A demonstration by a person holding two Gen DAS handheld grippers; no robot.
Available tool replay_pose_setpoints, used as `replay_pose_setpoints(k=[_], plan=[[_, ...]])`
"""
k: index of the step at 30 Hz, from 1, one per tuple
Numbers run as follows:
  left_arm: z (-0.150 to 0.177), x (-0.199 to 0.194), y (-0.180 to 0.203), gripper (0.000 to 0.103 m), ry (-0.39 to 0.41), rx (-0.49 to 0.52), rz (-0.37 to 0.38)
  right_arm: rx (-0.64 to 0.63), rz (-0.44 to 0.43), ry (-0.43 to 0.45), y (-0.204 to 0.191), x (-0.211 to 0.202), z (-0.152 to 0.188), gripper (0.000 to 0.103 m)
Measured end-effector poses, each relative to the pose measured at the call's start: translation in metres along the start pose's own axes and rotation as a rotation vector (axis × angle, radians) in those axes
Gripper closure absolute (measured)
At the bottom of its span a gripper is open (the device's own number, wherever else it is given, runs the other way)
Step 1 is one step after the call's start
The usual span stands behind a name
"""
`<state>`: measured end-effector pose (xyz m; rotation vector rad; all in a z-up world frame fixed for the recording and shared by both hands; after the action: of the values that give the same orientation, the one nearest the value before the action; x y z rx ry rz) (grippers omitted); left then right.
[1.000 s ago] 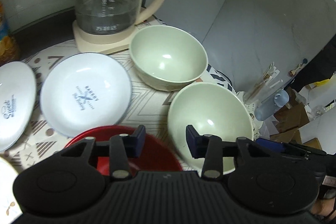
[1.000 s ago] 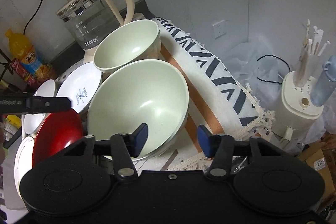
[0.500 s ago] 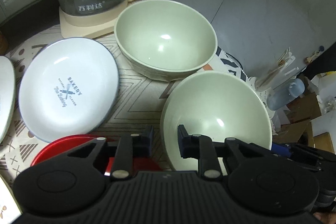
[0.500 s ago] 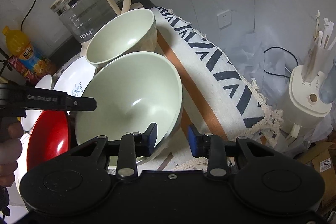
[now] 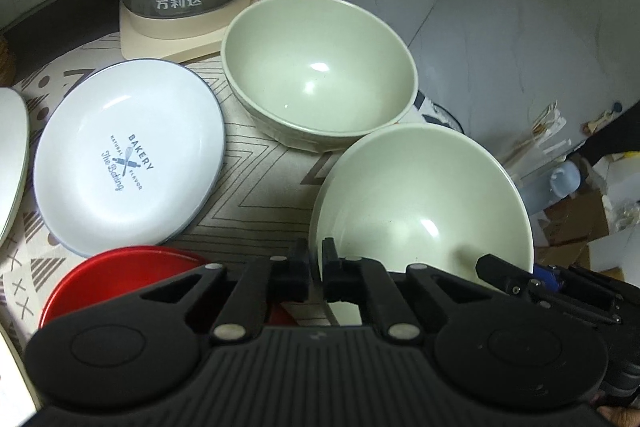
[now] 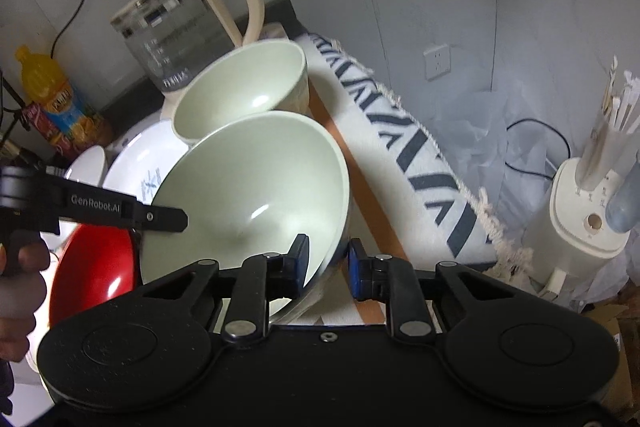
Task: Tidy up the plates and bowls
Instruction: 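Close both grippers on the large green bowl rim and lift it, then carry the large green bowl over the red bowl and lower it inside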
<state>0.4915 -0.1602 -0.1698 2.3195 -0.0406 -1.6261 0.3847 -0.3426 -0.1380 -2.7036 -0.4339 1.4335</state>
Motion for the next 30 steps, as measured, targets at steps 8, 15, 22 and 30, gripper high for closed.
replay_pose_setpoints(k=[8, 15, 22, 30], plan=[[0.003, -0.031, 0.0, 0.099, 0.055, -0.054, 0.018, 0.005, -0.044, 0.057, -0.004, -0.025, -0.022, 0.082], [0.002, -0.065, -0.013, 0.099, 0.116, -0.123, 0.03, -0.042, -0.092, 0.103, -0.023, -0.039, -0.039, 0.082], [0.006, -0.094, -0.031, 0.099, 0.16, -0.174, 0.011, -0.102, -0.15, 0.119, -0.045, -0.044, -0.046, 0.082], [0.024, -0.119, -0.06, 0.099, 0.209, -0.234, -0.028, -0.192, -0.215, 0.1, -0.078, -0.042, -0.046, 0.082]])
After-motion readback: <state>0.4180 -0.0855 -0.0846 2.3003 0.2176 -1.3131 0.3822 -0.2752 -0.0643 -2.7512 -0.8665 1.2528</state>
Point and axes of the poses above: each gripper's, at about its wrist camera, not at the fingertips, and x roughly the way its jaws point, y to its right, z to its underside, the point moved 4 cm from there along x, roughly the way its jaws point, and after that the axes turned 10 degrees about -x, right-handed, at the moved point
